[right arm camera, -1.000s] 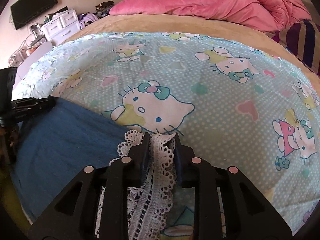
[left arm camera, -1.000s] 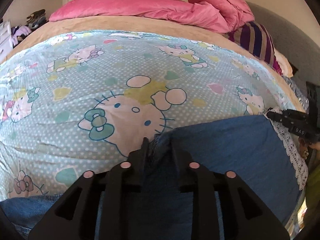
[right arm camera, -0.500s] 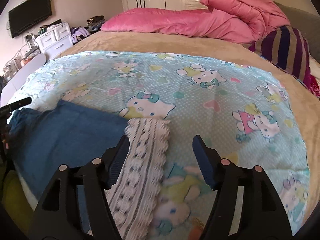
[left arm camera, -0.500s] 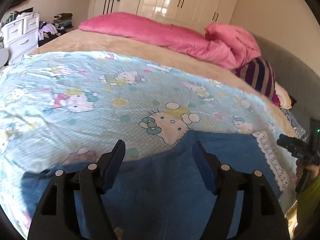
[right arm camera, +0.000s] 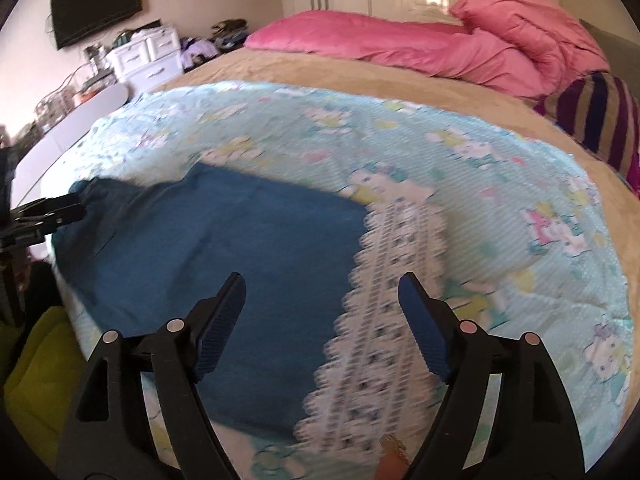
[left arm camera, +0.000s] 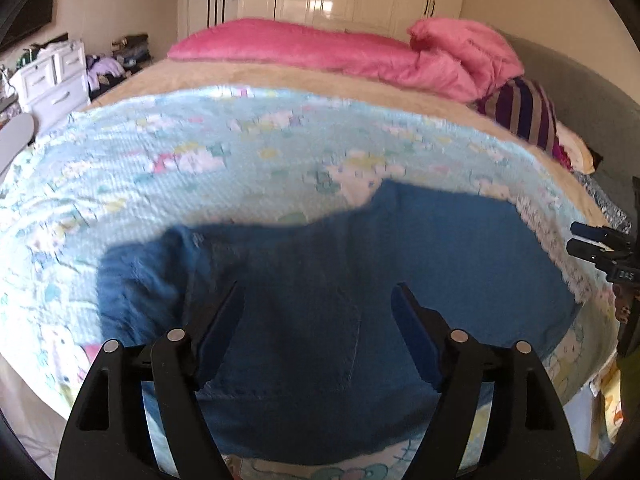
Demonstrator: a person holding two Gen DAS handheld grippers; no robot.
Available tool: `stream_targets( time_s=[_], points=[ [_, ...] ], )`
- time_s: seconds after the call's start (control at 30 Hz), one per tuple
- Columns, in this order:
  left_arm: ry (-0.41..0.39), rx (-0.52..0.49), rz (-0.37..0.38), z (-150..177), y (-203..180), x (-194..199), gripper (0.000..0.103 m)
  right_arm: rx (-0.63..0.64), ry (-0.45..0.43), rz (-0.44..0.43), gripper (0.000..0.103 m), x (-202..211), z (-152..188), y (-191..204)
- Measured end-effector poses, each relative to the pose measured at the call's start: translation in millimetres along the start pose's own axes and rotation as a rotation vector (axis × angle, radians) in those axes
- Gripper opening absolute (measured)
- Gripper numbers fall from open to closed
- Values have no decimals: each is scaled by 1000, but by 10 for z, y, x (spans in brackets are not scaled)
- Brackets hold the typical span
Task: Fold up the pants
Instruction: 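Release both tools and lower the flattened pants onto the sheet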
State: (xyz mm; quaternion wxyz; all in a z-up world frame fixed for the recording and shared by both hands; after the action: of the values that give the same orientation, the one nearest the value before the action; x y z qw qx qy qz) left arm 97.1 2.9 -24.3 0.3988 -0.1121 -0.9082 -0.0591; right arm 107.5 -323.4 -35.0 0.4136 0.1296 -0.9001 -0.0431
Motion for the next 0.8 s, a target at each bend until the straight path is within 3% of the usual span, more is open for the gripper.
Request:
stream_targets(
  time_s=[0.13,0.2,0.23,0.3,0.43,0.47,0.67,0.8],
  points=[
    [90,28,119,173,-187,-186,75,9,36,-18,72,-45,124,172],
    [128,-26,88,247,-293,-255,76,23,46,-15,72,-74,179,236],
    [150,-51,72,279,-334,-290,89,30,57,-16,72,-88,210,268],
    [170,-70,57,315,-362,-311,90,45,75,5,72,-126,256,296],
    [169,-43,63,340,-291,-278,90,41,197,119,72,-293,426,126],
    [166,-37,68,329,-290,-270,90,17,211,113,71,-300,459,56],
    [145,7,107,346,-198,-216,90,-33,193,71,69,-127,597,-109],
    [151,-6,92,350,-222,-233,90,-49,173,74,69,-126,646,-103]
  ],
)
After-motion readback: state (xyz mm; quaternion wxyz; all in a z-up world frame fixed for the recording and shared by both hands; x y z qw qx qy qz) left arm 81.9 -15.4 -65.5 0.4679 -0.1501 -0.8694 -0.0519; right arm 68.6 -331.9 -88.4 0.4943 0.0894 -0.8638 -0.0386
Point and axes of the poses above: each gripper's, at about its wrist camera, not at the fingertips, and x roughly against the way its jaws point, y to its left, z to its underside, the point moved 4 cm from there along -x, roughly the way its jaws point, and after that the axes turned 10 degrees about -x, right-handed, at the moved point
